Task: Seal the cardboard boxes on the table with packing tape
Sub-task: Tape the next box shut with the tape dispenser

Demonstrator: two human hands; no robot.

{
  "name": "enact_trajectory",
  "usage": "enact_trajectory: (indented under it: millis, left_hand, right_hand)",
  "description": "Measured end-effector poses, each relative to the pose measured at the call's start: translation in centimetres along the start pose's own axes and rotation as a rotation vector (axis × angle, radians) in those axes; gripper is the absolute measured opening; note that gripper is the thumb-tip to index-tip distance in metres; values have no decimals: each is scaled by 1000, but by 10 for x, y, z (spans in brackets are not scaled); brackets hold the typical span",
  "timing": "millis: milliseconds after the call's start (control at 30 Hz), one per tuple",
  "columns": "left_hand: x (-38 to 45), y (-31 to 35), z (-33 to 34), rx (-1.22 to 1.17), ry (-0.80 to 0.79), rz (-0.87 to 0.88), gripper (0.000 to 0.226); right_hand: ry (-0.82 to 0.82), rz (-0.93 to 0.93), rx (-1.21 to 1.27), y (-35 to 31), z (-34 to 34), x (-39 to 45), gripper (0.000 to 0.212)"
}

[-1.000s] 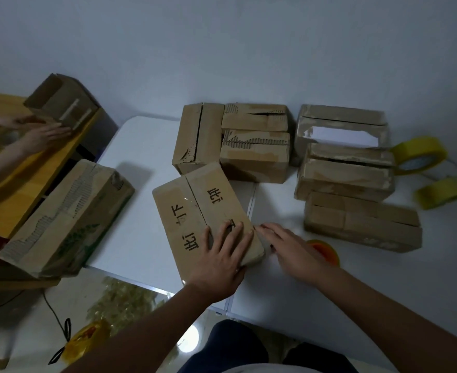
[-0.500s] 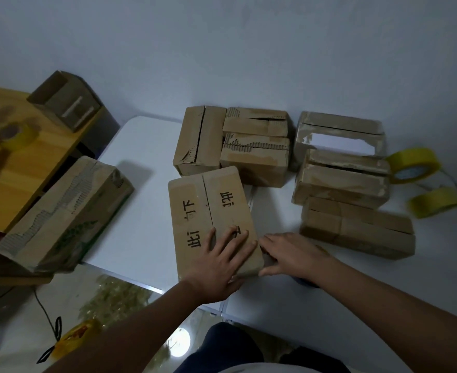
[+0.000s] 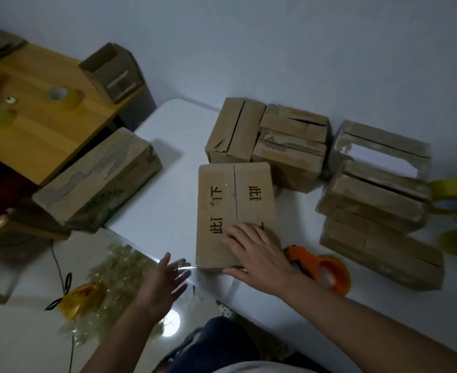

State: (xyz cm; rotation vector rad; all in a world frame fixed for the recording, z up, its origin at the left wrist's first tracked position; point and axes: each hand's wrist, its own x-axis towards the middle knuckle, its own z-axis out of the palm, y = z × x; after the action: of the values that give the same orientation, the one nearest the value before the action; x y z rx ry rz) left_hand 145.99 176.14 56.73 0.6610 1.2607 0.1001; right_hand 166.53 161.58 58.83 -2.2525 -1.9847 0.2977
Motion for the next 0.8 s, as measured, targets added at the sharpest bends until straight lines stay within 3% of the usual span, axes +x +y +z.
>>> enact_trajectory:
  millis: [167, 333, 467, 600, 800]
  left_hand:
    - [-16, -30, 4, -262, -42, -55, 61]
    - [-21, -30, 15, -375, 48, 68, 42]
    - [-23, -31, 19, -364, 76, 146, 11]
    - [-18, -35, 21, -286, 161, 272, 10]
    - [-9, -38, 34, 42, 341, 507, 9]
  right_hand:
    - [-55, -9, -111, 0, 16, 6, 83]
    - [-58, -4, -160, -2, 20, 6, 77]
    - [-69, -4, -161, -1, 21, 7, 77]
    - [-77, -5, -160, -1, 20, 7, 77]
    - [-88, -16, -161, 1, 19, 7, 76]
